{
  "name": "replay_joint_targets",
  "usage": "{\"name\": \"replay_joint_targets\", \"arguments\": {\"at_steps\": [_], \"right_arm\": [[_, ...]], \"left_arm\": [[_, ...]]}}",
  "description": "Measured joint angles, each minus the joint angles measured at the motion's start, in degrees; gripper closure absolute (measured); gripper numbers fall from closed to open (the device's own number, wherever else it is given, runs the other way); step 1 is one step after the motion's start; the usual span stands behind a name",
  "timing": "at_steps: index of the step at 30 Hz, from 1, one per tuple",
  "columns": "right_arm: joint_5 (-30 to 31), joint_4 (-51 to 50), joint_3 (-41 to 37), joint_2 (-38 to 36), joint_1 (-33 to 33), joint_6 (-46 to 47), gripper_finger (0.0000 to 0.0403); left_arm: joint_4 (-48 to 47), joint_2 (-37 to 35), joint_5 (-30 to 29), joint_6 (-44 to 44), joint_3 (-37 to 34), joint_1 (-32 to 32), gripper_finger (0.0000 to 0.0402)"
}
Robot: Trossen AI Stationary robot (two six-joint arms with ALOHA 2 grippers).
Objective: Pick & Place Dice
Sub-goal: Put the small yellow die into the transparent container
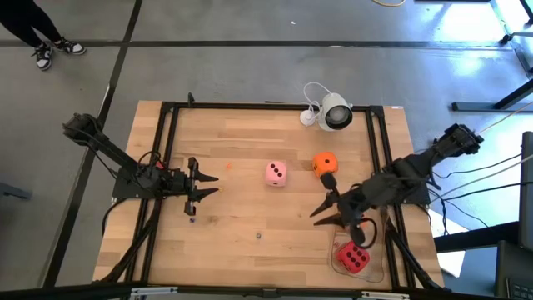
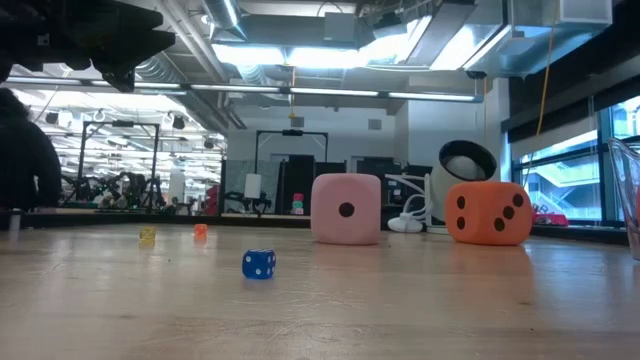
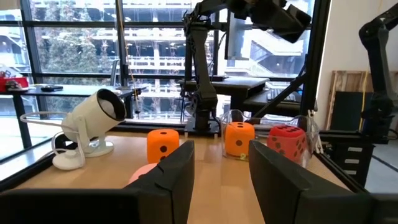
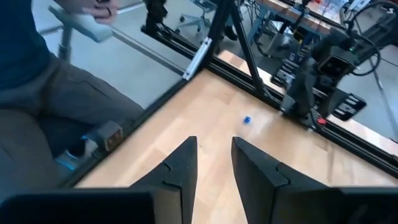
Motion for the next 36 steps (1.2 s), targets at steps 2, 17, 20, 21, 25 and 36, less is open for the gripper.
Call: {"name": "replay_joint_targets", "arguments": {"at_steps": [2, 17, 20, 21, 25, 36], "right_arm": [[-0.1, -0.8, 0.0, -0.1, -1.3, -0.9, 0.0303], [-10.8, -5.3, 0.0, -11.7, -14.6, -8.6, 0.0303], [-16.5, -4.5, 0.0, -12.1, -17.8, -11.6, 0.0303], [-19.2, -4.4, 0.0, -12.1, -18.9, -12.9, 0.0303], [-30.3, -3.8, 0.0, -11.2, -25.3, -16.1, 0.0303], [-46.4, 2.1, -6.1, -10.8, -40.2, -14.7, 0.0303]], "left_arm": [[0.0, 0.0, 0.0, 0.0, 0.0, 0.0, 0.0258], [3.0, 0.0, 0.0, 0.0, 0.0, 0.0, 0.0258], [3.0, 0.0, 0.0, 0.0, 0.0, 0.0, 0.0258], [3.0, 0.0, 0.0, 0.0, 0.0, 0.0, 0.0258], [3.0, 0.0, 0.0, 1.2, 0.0, 0.0, 0.0258], [3.0, 0.0, -2.2, 2.1, 0.0, 0.0, 0.0258]]}}
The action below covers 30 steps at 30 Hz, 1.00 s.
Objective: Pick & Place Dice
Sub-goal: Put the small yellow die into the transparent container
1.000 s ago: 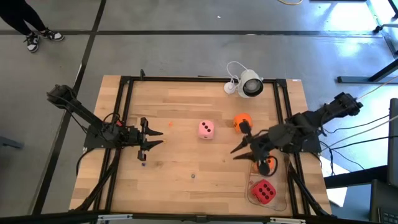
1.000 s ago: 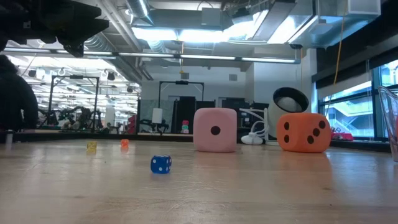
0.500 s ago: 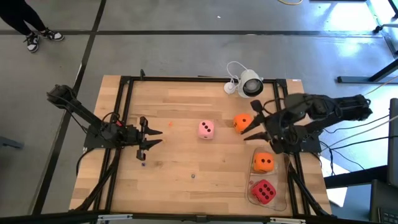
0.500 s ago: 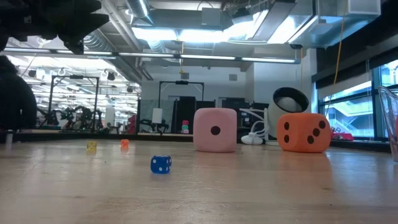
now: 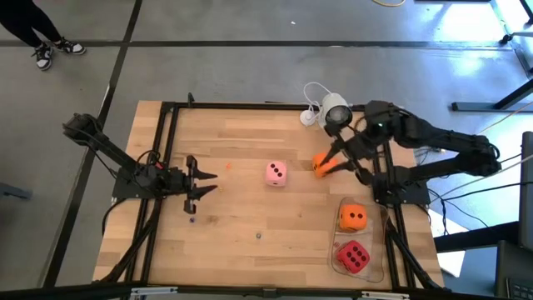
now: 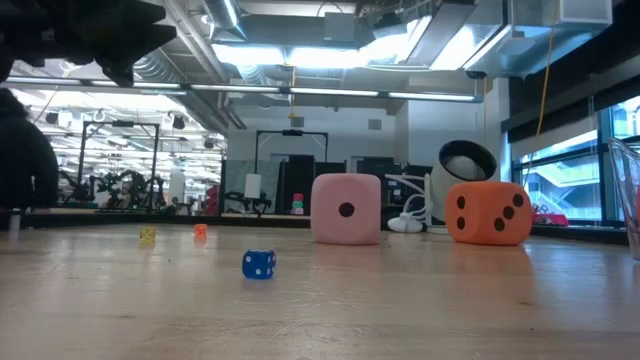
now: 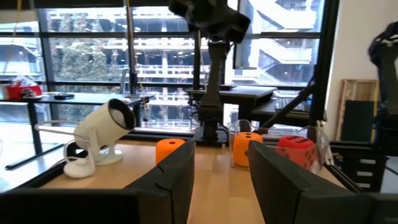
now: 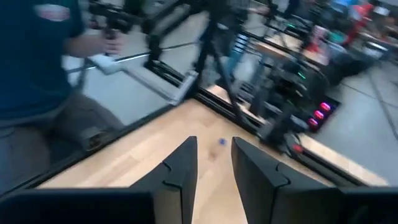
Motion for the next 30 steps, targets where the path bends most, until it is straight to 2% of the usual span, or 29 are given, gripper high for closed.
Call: {"name": "replay_joint_targets", "arguments": {"at_steps": [2, 8, 11, 19, 25, 27, 30], "right_arm": [[3.5, 5.1, -3.8, -0.3, -1.3, 2.5, 0.0307], [24.5, 23.7, -13.3, -0.4, -2.3, 16.7, 0.0332], [30.1, 28.5, -15.6, -0.4, -2.2, 22.8, 0.0342], [32.7, 31.2, -17.7, -0.1, -1.5, 26.9, 0.0349], [34.8, 31.1, -19.4, -0.1, -0.5, 27.0, 0.0349], [34.9, 31.1, -19.9, -0.1, -0.3, 27.0, 0.0349], [34.9, 31.1, -20.1, -0.1, -0.2, 27.0, 0.0348]], "left_arm": [[0.0, 0.0, -1.0, 0.0, 0.0, 0.0, 0.0258], [0.0, 0.0, -2.3, -0.2, 0.0, 0.0, 0.0258], [0.0, 0.0, -2.3, -0.2, 0.0, 0.0, 0.0258], [0.0, 0.0, -5.4, -2.0, 0.0, 0.0, 0.0258], [-0.7, 0.0, -2.2, -3.7, 0.3, -0.2, 0.0258], [-3.5, 0.0, -2.0, -3.7, 1.8, -0.5, 0.0258], [-13.8, 0.0, -2.2, -4.0, 6.2, -0.5, 0.0258]]}}
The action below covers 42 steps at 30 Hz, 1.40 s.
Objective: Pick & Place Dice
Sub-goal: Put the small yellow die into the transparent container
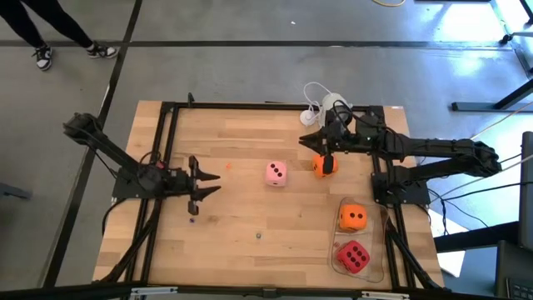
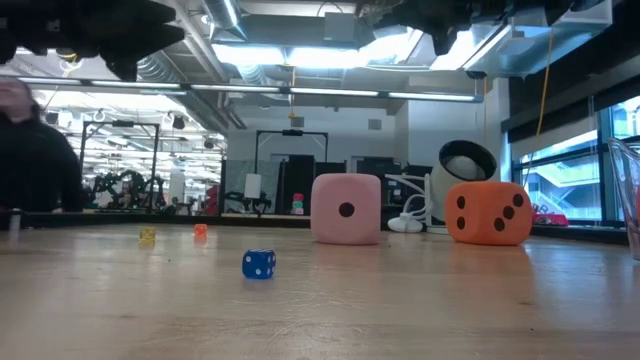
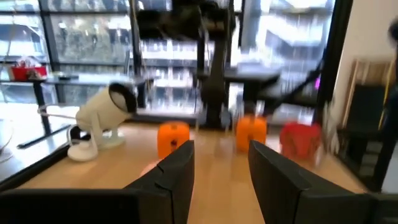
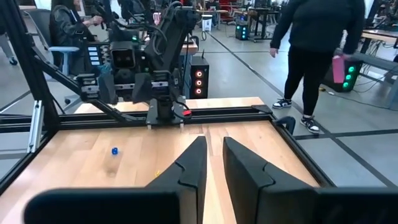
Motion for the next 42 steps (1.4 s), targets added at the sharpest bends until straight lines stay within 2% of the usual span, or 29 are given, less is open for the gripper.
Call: {"name": "replay_joint_targets", "arguments": {"at_steps": [5, 8, 15, 18, 24, 27, 31, 36, 39, 42], "right_arm": [[0.0, 0.0, 0.0, 0.2, 0.0, 1.1, 0.0348], [0.0, 0.3, 0.0, 0.8, 0.0, 1.7, 0.0348], [0.0, 1.1, 0.0, 4.1, 0.0, 3.1, 0.0348], [0.0, 3.1, 0.0, 5.8, 0.0, 3.1, 0.0348], [-1.1, 7.3, 0.0, 8.4, 0.0, 2.2, 0.0348], [-4.5, 7.3, 0.0, 8.9, 0.0, -2.3, 0.0348], [-12.0, 7.8, 0.0, 9.2, 0.0, -8.1, 0.0348], [-19.3, 11.4, 0.0, 9.2, 0.0, -4.6, 0.0348], [-19.9, 13.3, 0.0, 9.2, 0.6, -1.1, 0.0348], [-17.8, 13.6, 0.0, 9.2, 2.2, 1.5, 0.0348]], "left_arm": [[-25.5, 0.0, 0.0, -5.6, 10.5, 0.2, 0.0258], [-33.9, 0.0, 0.7, -8.8, 15.4, 0.2, 0.0258], [-34.5, 0.0, 1.3, -4.8, 19.1, 0.2, 0.0258], [-34.8, 0.0, 1.8, -6.3, 19.0, 0.1, 0.0258], [-34.6, 0.0, 9.8, -11.6, 18.8, 0.1, 0.0258], [-34.7, 0.0, 12.8, -12.8, 18.8, 0.1, 0.0258], [-34.7, 0.0, 13.5, -13.8, 18.8, 0.1, 0.0258], [-34.7, 0.0, 14.2, -13.7, 18.8, 0.1, 0.0258], [-34.7, 0.0, 14.9, -14.3, 18.8, 0.1, 0.0258], [-33.9, 0.7, 13.6, -17.1, 18.8, 0.1, 0.0258]]}}
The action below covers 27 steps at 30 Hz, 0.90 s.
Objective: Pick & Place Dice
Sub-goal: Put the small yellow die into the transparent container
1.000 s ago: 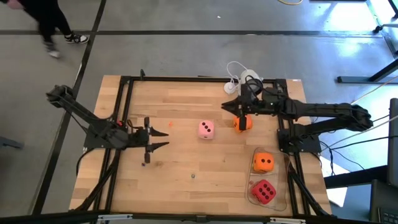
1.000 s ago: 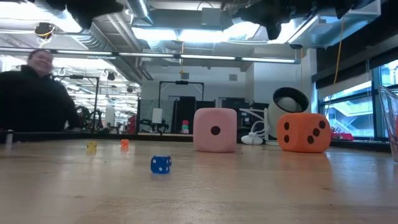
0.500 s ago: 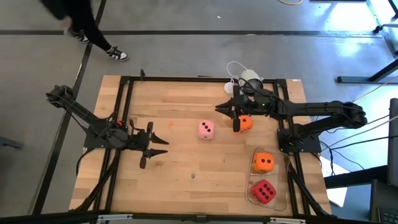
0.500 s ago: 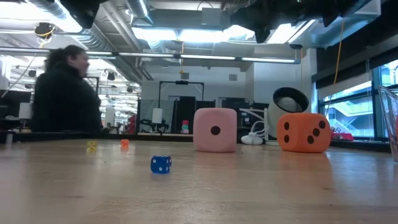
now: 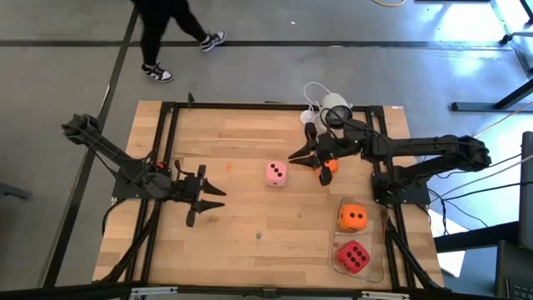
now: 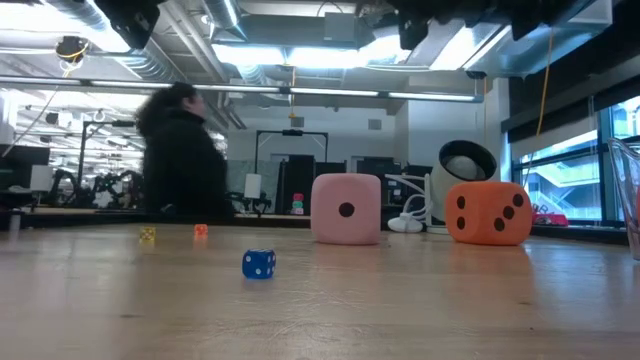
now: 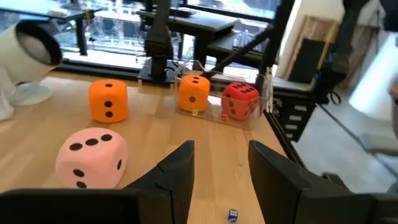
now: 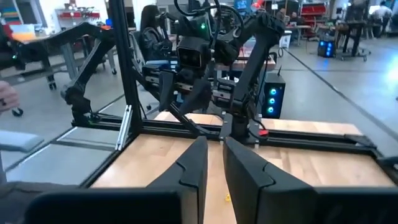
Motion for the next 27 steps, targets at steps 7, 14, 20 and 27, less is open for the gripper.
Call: {"name": "replay_joint_targets", "arguments": {"at_steps": [7, 14, 20, 27], "right_arm": [[9.2, 0.1, 0.0, 0.0, 5.4, 3.4, 0.0348], [11.6, 0.1, 0.0, 0.0, 10.9, 2.4, 0.0348], [11.8, 0.1, 0.0, 0.0, 13.8, 2.8, 0.0348], [11.8, 0.4, 0.0, 0.0, 14.7, -0.9, 0.0348]], "left_arm": [[5.2, 5.8, -3.5, 0.6, 0.0, 0.0, 0.0258], [10.3, 11.6, -2.6, 1.2, 0.0, 0.0, 0.0258], [16.0, 15.8, -1.6, -0.1, 0.0, 0.0, 0.0258], [17.8, 20.2, -1.7, -5.7, 0.0, 0.0, 0.0258]]}}
